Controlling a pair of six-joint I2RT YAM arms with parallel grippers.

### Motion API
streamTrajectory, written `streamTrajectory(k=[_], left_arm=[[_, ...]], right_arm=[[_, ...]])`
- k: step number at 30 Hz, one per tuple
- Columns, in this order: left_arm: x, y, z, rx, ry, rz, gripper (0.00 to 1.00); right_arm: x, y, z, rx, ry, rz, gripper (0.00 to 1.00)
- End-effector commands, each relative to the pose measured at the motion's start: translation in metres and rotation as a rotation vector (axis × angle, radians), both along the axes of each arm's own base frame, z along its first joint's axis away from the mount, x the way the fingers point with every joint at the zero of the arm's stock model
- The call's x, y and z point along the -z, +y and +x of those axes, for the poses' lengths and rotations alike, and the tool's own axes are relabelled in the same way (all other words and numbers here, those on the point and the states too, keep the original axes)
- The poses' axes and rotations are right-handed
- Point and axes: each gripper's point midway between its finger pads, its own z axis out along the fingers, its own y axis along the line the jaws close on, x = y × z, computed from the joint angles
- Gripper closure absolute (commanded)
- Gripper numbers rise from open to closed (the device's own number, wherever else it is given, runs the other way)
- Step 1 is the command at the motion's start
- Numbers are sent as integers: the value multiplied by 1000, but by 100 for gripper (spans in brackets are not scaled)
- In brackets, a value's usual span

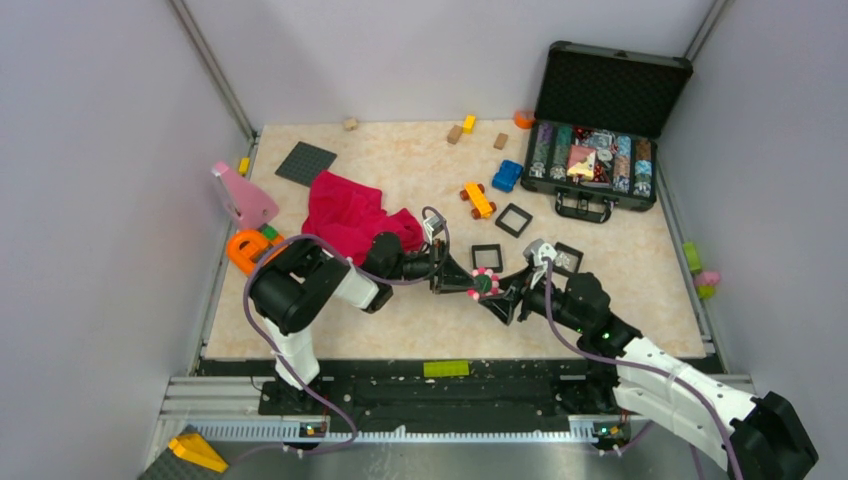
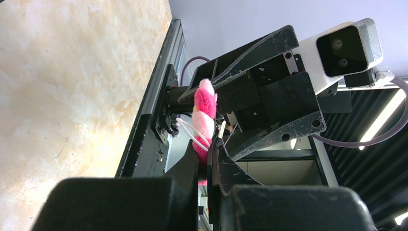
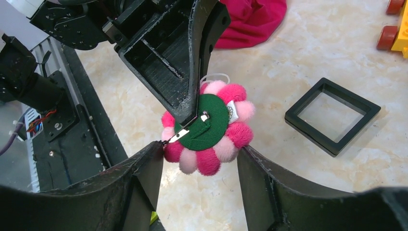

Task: Remove the brooch from the garment
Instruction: Close the brooch.

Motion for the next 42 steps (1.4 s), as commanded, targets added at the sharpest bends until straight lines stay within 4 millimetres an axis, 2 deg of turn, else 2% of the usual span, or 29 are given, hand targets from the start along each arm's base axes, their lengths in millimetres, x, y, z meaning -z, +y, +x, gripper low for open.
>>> streamTrajectory(k=[1,11,17,21,29,32,36,42], left_arm=[[-26,-4,-2,21,-83,-69,100],[-26,-6,-4,28,-83,-74,100],[-29,-5,-5,29,-105,-87,100],[-32,-5,-5,28,-129,-98,100],[-36,-2,-7,22,-152,-113,100],[-39,-1,-8,25,-158,-123,100],[-41,0,-10,24,-160,-132,100],[-45,0,-12,36,-164,-146,100]], right_arm=[[-27,6,5,-2,-71,42,43],[-27,5,6,9,-64,45,49],[-35,4,-1,6,-50,105,29],[-43,-1,-5,5,-4,188,26],[-49,-24,-4,3,177,437,33],[-41,-23,-8,-25,227,459,36],[-48,-20,-12,-65,211,491,46],[-53,-16,-12,-101,204,480,42]])
